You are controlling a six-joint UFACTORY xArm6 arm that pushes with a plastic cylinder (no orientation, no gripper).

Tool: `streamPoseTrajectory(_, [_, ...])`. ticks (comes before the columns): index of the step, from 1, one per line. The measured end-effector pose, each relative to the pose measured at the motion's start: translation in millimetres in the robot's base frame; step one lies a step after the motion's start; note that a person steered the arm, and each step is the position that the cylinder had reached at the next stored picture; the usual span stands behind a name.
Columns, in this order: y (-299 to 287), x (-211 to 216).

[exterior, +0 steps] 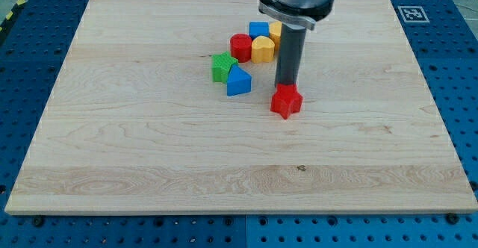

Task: Push the green star parallel to the left of the red circle

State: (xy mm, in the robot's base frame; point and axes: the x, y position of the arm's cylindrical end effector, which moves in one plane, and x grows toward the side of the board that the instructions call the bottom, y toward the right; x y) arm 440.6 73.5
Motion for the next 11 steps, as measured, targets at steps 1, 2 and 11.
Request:
streamPoseTrajectory(1, [2,5])
streamPoseTrajectory(2, [2,-1])
streamPoseTrajectory(11, [-131,-58])
